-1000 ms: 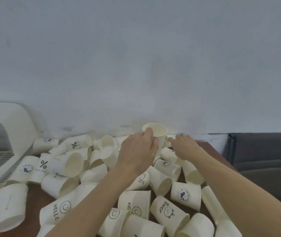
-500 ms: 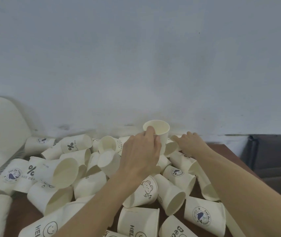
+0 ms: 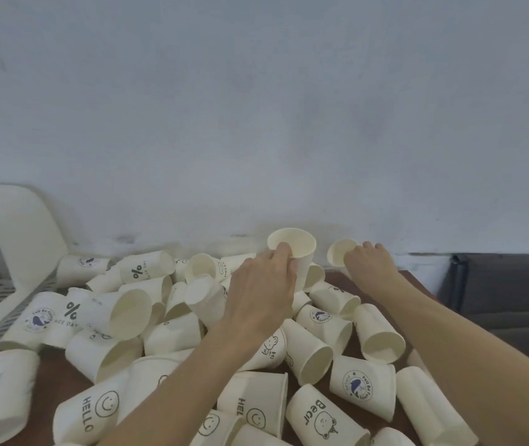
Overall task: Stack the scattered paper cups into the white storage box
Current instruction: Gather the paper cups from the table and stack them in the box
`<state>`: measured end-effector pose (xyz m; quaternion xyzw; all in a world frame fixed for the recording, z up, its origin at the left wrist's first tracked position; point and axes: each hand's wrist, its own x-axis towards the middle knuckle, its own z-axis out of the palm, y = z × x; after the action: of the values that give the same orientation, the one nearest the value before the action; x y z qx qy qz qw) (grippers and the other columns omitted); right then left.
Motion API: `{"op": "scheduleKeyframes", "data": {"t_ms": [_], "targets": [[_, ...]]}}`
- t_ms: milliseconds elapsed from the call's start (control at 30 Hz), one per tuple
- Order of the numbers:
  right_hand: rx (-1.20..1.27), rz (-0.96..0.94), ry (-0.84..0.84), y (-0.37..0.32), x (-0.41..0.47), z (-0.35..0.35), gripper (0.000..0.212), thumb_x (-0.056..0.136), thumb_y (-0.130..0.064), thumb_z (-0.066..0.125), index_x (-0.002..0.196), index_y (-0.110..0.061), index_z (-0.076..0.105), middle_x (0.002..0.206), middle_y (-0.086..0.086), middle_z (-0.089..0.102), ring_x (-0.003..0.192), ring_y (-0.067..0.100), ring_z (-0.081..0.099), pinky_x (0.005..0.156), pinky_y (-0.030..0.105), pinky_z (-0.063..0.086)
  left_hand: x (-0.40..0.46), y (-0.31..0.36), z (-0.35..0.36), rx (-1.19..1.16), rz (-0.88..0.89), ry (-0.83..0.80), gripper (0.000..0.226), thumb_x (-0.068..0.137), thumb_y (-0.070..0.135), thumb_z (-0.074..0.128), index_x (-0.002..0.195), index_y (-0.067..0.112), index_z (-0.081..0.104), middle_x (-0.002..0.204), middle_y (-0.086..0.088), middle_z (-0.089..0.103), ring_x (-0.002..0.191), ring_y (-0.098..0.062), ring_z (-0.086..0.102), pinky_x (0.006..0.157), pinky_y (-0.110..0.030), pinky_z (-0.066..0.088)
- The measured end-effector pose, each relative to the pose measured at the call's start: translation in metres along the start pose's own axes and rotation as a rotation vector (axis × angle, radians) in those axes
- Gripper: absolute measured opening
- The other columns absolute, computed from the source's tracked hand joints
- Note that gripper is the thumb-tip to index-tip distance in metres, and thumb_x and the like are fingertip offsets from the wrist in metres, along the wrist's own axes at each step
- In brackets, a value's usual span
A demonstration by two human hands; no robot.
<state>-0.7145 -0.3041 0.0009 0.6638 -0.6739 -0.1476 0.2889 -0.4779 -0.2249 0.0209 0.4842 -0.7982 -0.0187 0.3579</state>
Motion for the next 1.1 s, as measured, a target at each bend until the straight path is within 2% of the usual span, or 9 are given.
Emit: {"op": "scheduleKeyframes", "data": {"t_ms": [267,433,500,600,800,900,967,1100], "targets": [[0.116,0.018,0.114,0.012,-0.051,-0.057,0.024,0.087,-0.002,0.045,0.107,-0.012,0.055,0.101,0.005,0.065,0.101,0.024,0.055,0.074,0.029,0.031,-0.023,0.014,-0.047,-0.007,0.008,0.065,0.023,0.1,0.033,0.039,0.093,0.017,0.054,0.074,-0.003,0.056,0.072,-0.03,0.054,0.066,-0.044,0.046],[0.195,-0.014,0.175,0.002,-0.083,-0.098,0.008,0.086,-0.017,0.053,0.093,-0.018,0.048,0.085,0.0,0.064,0.087,0.022,0.053,0.07,0.03,0.038,-0.045,0.022,-0.085,0.034,0.005,0.085,0.027,0.1,0.038,0.039,0.095,0.02,0.06,0.077,-0.001,0.057,0.075,-0.028,0.056,0.068,-0.04,0.047],[0.185,-0.066,0.183,-0.003,-0.101,-0.115,0.009,0.087,-0.018,0.055,0.092,-0.018,0.048,0.085,0.001,0.064,0.086,0.023,0.052,0.067,0.03,0.034,-0.055,0.024,-0.099,0.069,-0.004,0.091,0.029,0.1,0.038,0.038,0.095,0.02,0.061,0.078,0.0,0.057,0.076,-0.026,0.056,0.067,-0.038,0.046],[0.205,-0.122,0.224,-0.01,-0.132,-0.144,0.011,0.089,-0.008,0.045,0.096,-0.016,0.049,0.089,0.004,0.064,0.089,0.024,0.051,0.067,0.03,0.028,-0.074,0.025,-0.12,0.089,-0.001,0.102,0.03,0.1,0.038,0.038,0.093,0.019,0.061,0.076,0.0,0.057,0.075,-0.027,0.056,0.066,-0.036,0.044],[0.344,-0.163,0.269,-0.025,-0.189,-0.191,0.013,0.098,-0.015,0.036,0.099,-0.015,0.048,0.09,0.004,0.061,0.081,0.022,0.044,0.064,0.029,0.027,-0.115,0.021,-0.155,0.093,-0.03,0.122,0.03,0.099,0.039,0.038,0.091,0.021,0.059,0.076,0.003,0.055,0.076,-0.025,0.056,0.069,-0.038,0.046],[0.437,-0.177,0.287,-0.033,-0.209,-0.211,0.017,0.1,-0.02,0.033,0.098,-0.014,0.049,0.081,0.002,0.053,0.085,0.022,0.047,0.063,0.031,0.029,-0.138,0.021,-0.173,0.092,-0.042,0.139,0.029,0.099,0.038,0.039,0.09,0.019,0.059,0.077,0.003,0.056,0.076,-0.024,0.055,0.068,-0.036,0.044],[0.492,-0.19,0.296,-0.041,-0.221,-0.226,0.02,0.101,-0.023,0.032,0.099,-0.013,0.05,0.079,0.001,0.05,0.089,0.024,0.051,0.064,0.034,0.036,-0.153,0.018,-0.186,0.085,-0.054,0.165,0.027,0.099,0.038,0.041,0.09,0.02,0.06,0.077,0.004,0.056,0.075,-0.024,0.054,0.068,-0.036,0.043],[0.593,-0.204,0.311,-0.065,-0.24,-0.255,0.023,0.101,-0.025,0.032,0.103,-0.012,0.052,0.086,0.004,0.057,0.089,0.024,0.052,0.073,0.038,0.044,-0.186,0.005,-0.211,0.05,-0.091,0.216,0.022,0.097,0.037,0.045,0.085,0.022,0.057,0.075,0.007,0.054,0.073,-0.02,0.053,0.067,-0.036,0.044]]}}
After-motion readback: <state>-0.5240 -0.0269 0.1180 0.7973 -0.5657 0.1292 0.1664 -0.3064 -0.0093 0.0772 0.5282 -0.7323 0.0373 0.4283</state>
